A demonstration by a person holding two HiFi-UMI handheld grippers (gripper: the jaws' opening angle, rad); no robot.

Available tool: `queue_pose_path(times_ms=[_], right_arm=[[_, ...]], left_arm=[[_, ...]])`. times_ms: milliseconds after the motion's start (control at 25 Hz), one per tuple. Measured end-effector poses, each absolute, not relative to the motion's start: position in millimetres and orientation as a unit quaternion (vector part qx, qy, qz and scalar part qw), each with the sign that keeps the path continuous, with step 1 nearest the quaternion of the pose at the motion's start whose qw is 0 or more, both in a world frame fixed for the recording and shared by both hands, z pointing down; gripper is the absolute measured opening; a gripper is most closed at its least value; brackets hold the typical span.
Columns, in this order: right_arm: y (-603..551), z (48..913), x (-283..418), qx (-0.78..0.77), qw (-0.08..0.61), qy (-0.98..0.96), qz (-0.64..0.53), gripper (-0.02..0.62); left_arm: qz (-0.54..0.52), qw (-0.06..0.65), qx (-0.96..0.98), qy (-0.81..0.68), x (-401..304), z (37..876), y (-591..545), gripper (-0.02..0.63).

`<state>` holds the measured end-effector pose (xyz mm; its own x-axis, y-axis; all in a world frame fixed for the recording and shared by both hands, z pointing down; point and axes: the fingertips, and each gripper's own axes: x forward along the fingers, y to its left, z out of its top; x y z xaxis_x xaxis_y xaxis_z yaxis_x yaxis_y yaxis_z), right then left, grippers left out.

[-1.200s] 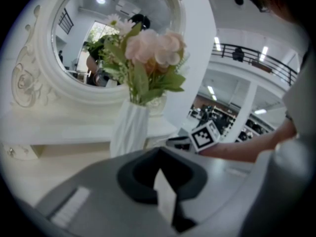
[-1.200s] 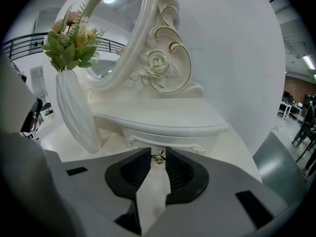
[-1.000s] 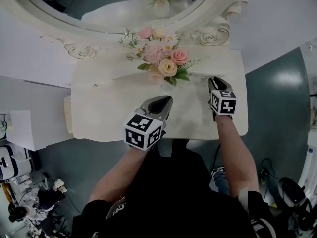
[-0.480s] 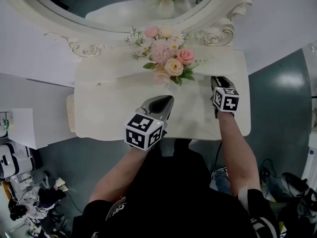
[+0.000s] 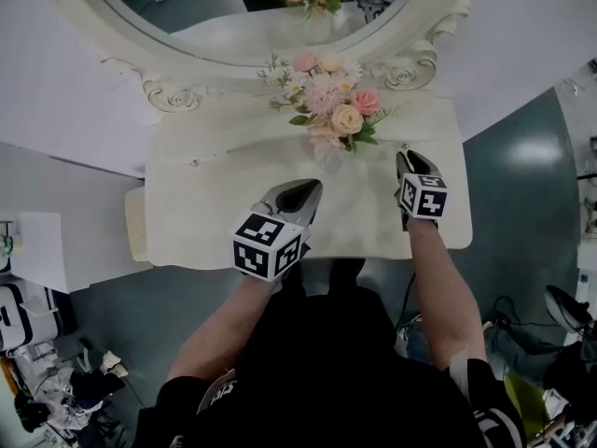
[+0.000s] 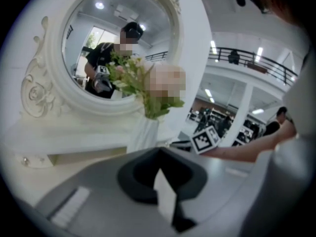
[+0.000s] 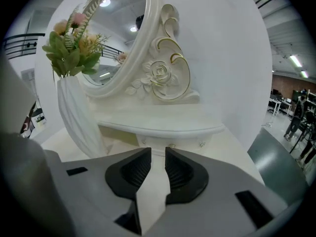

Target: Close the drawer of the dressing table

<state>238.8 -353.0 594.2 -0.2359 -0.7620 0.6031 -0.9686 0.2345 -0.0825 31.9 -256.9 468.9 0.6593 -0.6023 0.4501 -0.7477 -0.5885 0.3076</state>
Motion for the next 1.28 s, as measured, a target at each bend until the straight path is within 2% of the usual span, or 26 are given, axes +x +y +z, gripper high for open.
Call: queue_pose_path(times_ms=[800, 1040, 1280], right_arm=[[-251.9, 495.5, 133.6, 0.603, 0.152, -0.758, 0.196, -0.005], [-227.6, 450.0, 126.6, 0.585, 0.115, -0.785, 0.168, -0.006], [-195.4, 394.4, 147.8, 0.572, 0.079, -0.806, 0.131, -0.006]], left_arm=[[0.117, 0.161, 0.909, -0.366, -82.5, 411.9, -224.3, 0.009], [0.102, 0.149, 0.907, -0.381, -84.3, 393.8, -227.4, 0.009], [0.099, 0.125, 0.911, -0.381, -55.3, 368.9, -229.1, 0.009]])
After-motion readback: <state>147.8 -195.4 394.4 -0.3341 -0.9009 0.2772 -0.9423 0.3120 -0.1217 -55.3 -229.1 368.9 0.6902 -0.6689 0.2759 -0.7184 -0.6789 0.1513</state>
